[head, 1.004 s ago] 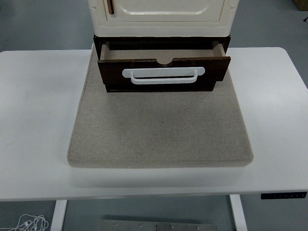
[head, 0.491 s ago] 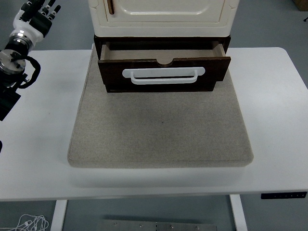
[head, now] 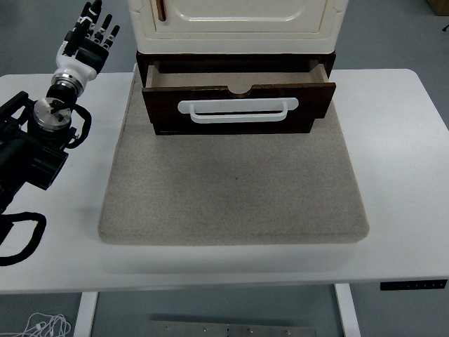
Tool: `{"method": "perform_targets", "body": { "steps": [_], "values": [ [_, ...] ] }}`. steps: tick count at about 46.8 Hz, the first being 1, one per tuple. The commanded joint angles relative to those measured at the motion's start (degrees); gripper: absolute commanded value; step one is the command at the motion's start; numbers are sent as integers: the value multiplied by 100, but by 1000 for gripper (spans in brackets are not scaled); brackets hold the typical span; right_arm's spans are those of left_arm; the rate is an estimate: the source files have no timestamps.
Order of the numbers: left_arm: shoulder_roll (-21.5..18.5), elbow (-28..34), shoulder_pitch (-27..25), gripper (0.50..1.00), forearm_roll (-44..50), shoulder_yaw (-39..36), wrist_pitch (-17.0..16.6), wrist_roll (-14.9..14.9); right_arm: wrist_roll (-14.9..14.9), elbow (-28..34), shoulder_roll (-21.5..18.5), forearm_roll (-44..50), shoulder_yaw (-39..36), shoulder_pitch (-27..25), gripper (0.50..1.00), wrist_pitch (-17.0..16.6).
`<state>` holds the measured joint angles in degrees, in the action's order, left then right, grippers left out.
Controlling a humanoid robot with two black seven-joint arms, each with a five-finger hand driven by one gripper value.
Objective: Open the drawer under the combination cabinet
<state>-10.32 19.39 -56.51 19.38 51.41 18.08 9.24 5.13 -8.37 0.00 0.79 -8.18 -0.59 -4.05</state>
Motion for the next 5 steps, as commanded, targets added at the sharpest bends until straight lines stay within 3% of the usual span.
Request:
{"method": "perform_targets", "body": {
  "steps": [1, 5],
  "values": [
    [83, 3, -9, 1000, 30, 80, 2, -1, -3, 2, 0, 0, -8, -2, 926, 1],
    [118, 3, -9, 1000, 101, 221, 2, -1, -3, 2, 0, -8, -8, -2, 928, 1]
  ]
}}
